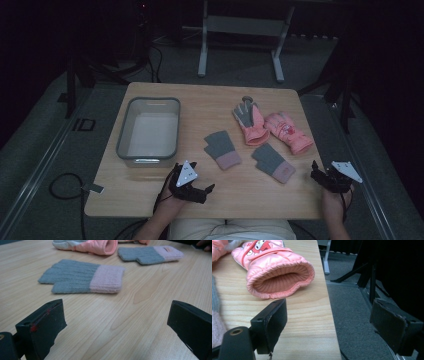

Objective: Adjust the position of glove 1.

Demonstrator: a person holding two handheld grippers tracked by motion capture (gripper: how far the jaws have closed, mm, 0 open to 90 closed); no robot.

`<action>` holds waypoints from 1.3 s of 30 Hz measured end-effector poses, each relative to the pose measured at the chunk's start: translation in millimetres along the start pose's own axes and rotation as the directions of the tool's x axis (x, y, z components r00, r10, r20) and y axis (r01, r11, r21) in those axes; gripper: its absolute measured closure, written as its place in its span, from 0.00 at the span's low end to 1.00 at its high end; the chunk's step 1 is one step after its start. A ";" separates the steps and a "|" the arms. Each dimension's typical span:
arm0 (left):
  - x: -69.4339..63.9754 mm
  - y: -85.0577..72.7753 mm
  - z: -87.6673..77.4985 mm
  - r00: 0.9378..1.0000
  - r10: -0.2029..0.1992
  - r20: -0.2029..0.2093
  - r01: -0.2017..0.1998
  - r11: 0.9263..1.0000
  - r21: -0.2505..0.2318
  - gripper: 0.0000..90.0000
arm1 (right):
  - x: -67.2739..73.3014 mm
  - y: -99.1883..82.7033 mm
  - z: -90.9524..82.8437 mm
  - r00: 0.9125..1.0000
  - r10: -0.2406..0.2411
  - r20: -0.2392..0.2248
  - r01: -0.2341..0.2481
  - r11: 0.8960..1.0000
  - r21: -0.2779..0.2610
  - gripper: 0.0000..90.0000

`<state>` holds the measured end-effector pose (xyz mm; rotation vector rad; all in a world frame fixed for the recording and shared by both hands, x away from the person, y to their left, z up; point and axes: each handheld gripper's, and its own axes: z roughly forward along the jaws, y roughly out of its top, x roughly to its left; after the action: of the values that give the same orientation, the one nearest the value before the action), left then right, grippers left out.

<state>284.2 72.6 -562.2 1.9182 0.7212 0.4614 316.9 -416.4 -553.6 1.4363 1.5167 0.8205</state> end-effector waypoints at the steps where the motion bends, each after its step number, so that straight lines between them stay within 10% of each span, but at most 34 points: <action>1: 0.0 -0.1 -0.2 1.000 0.000 0.000 0.000 1.000 -0.002 0.01 | 0.2 0.1 0.2 1.000 0.001 0.001 -0.001 1.000 0.002 0.16; 39: 0.8 -1.9 -3.8 1.000 -0.002 0.015 0.003 0.999 -0.041 0.01 | -2.6 4.2 3.5 1.000 0.019 0.005 -0.019 0.996 0.083 0.16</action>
<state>281.9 76.3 -562.3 1.8799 0.6995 0.4571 321.6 -418.8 -550.9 1.5143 1.5517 0.7732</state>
